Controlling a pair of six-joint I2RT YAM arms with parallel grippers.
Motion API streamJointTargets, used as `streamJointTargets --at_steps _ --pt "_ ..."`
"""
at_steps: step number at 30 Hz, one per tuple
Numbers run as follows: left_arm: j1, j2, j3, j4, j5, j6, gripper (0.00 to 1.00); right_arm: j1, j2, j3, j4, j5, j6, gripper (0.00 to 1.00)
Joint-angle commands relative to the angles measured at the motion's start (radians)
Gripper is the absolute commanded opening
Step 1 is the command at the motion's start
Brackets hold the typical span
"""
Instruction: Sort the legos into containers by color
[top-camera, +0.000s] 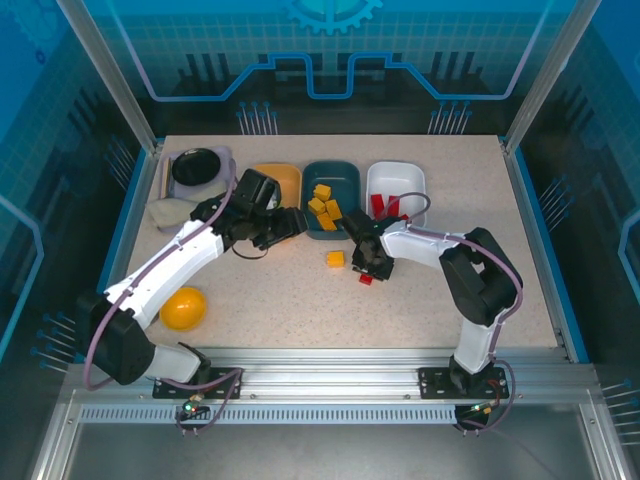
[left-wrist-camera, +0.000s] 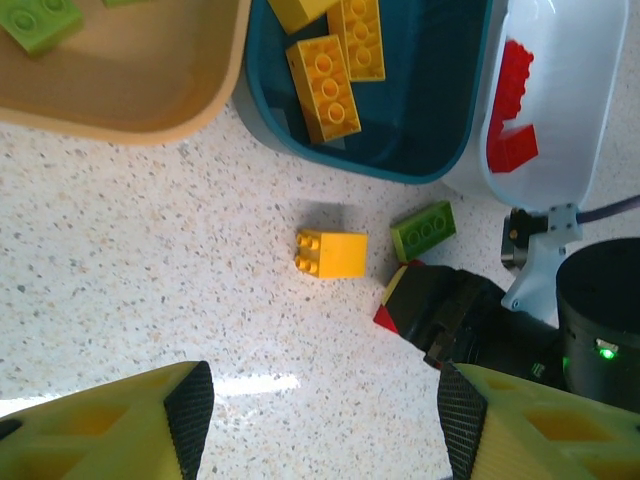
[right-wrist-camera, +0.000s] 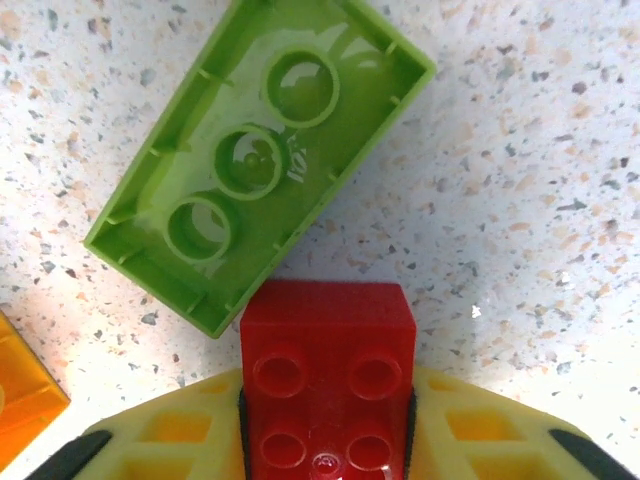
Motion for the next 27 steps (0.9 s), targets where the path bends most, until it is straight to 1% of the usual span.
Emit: streamJointTargets --at_steps 1,6,9,12,15,18,23,27 --pt "-0.029 -0.019 -0.01 0.047 0.049 -0.002 0.65 0.004 -0.086 -0.001 -0.044 0.046 -0.036 0.3" --pt "-0.052 0.008 0.03 0.097 0.086 -0.019 0.65 -0.021 -0.236 0.042 -0.119 0.129 -0.192 0.3" --pt "-0.054 0.04 0.073 0.127 0.106 -0.042 0.65 -0.091 -0.268 0.091 -0.12 0.154 -0.321 0.3" --pt "-0.054 0.089 0.129 0.145 0.114 -0.054 0.65 -0.188 -0.23 0.166 -0.087 0.141 -0.453 0.3" --pt "-0.057 0.137 0.18 0.155 0.113 -0.058 0.65 -0.266 -0.12 0.286 -0.077 0.15 -0.584 0.3" --pt "-0.059 0.177 0.22 0.163 0.111 -0.058 0.65 -0.322 0.037 0.456 -0.129 0.181 -0.654 0.31" --pt "-0.066 0.22 0.27 0.153 0.117 -0.047 0.65 -0.388 0.305 0.749 -0.272 0.211 -0.666 0.3" --pt "-0.066 0.23 0.276 0.144 0.12 -0.035 0.65 -0.418 0.454 0.886 -0.353 0.22 -0.646 0.32"
